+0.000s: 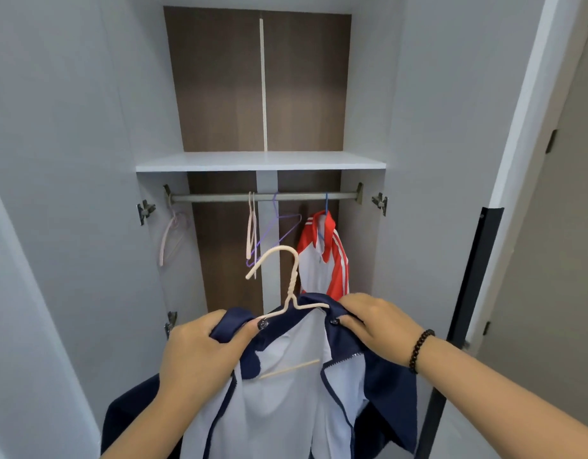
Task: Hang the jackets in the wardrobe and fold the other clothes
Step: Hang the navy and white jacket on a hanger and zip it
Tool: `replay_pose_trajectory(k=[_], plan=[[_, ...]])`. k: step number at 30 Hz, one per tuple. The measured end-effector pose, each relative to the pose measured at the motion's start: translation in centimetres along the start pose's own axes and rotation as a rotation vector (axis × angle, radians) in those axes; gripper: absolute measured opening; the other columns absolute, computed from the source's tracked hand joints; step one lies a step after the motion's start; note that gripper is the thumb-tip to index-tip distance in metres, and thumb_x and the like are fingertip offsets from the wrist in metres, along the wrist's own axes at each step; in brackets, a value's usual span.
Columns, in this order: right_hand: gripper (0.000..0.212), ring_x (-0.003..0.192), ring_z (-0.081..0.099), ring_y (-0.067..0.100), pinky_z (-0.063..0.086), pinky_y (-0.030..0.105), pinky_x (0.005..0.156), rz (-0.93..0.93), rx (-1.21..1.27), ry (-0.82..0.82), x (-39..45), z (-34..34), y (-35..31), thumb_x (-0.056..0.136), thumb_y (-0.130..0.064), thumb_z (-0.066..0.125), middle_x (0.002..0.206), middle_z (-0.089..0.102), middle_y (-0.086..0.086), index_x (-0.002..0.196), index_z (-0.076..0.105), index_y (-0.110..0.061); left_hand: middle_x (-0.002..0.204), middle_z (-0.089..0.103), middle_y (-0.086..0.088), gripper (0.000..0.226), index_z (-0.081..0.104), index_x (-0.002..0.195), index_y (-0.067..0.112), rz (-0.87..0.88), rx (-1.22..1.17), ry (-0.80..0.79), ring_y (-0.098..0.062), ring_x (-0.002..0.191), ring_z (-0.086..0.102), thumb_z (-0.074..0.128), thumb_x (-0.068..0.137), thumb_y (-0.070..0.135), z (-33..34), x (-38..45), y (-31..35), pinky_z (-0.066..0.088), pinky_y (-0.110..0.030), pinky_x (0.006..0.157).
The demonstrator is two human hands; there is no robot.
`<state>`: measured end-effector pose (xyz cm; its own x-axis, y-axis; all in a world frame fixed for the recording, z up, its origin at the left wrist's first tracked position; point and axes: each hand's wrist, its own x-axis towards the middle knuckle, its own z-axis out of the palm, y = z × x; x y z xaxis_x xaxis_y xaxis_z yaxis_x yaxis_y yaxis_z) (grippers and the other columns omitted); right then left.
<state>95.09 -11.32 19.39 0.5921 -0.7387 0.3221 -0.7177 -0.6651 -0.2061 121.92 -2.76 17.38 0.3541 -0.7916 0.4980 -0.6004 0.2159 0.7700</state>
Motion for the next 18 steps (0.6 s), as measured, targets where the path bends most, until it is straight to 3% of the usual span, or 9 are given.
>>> replay_pose_trajectory(k=[4,7,9,11,13,15,18], plan=[[0.018,0.072,0.052,0.014,0.043,0.026,0.066,-0.034,0.137,0.023,0.1,2.0,-3.3,0.100,-0.029,0.044,0.083,0.056,-0.003,0.090,0.050,-0.015,0.056,0.063,0.012,0.019,0.070,0.072,0.036,0.019,0.021,-0.053,-0.009,0.057,0.060,0.073,0.071,0.055,0.0,-0.9,-0.8,0.055,-0.038,0.053],[0.016,0.068,0.046,0.009,0.036,0.024,0.061,-0.073,0.148,0.011,0.4,3.1,-4.4,0.100,-0.030,0.043,0.078,0.049,-0.011,0.085,0.042,-0.025,0.055,0.061,0.010,0.036,0.069,0.067,0.027,0.076,0.061,-0.085,-0.013,0.055,0.059,0.067,0.073,0.062,0.3,-0.8,-1.5,0.053,-0.042,0.054],[0.019,0.066,0.048,0.011,0.040,0.027,0.061,-0.050,0.190,0.017,0.6,3.6,-4.2,0.100,-0.031,0.043,0.075,0.050,-0.010,0.082,0.042,-0.026,0.050,0.055,0.008,0.039,0.064,0.062,0.024,0.121,0.148,-0.089,-0.013,0.050,0.054,0.063,0.073,0.062,0.8,-0.3,-1.9,0.049,-0.036,0.047],[0.020,0.066,0.052,0.009,0.045,0.029,0.062,0.002,0.269,0.035,0.8,4.0,-3.6,0.100,-0.031,0.044,0.074,0.055,-0.008,0.080,0.045,-0.028,0.044,0.039,0.010,0.041,0.046,0.052,0.028,0.221,0.271,-0.047,-0.010,0.042,0.041,0.068,0.078,0.051,1.6,0.3,-2.0,0.033,-0.022,0.041],[0.026,0.061,0.049,0.005,0.043,0.027,0.059,0.067,0.326,0.058,0.9,4.6,-2.8,0.099,-0.029,0.047,0.070,0.056,-0.008,0.074,0.043,-0.033,0.047,0.029,0.014,0.046,0.028,0.055,0.031,0.312,0.318,-0.017,-0.005,0.045,0.033,0.067,0.079,0.033,3.0,1.0,-1.6,0.028,-0.019,0.044],[0.030,0.055,0.045,0.005,0.041,0.028,0.056,0.147,0.342,0.070,1.3,5.3,-1.9,0.098,-0.027,0.050,0.064,0.053,-0.007,0.069,0.041,-0.030,0.051,0.034,0.008,0.037,0.031,0.057,0.024,0.370,0.250,-0.050,-0.012,0.049,0.036,0.061,0.076,0.014,5.2,1.9,-2.0,0.032,-0.027,0.045],[0.026,0.057,0.047,0.007,0.043,0.030,0.058,0.258,0.341,0.070,2.3,6.1,-0.2,0.096,-0.025,0.052,0.065,0.056,-0.005,0.071,0.049,-0.023,0.054,0.043,-0.009,0.027,0.044,0.055,0.010,0.270,0.134,-0.174,-0.024,0.054,0.044,0.052,0.079,0.002,9.0,3.5,-2.8,0.045,-0.047,0.051]])
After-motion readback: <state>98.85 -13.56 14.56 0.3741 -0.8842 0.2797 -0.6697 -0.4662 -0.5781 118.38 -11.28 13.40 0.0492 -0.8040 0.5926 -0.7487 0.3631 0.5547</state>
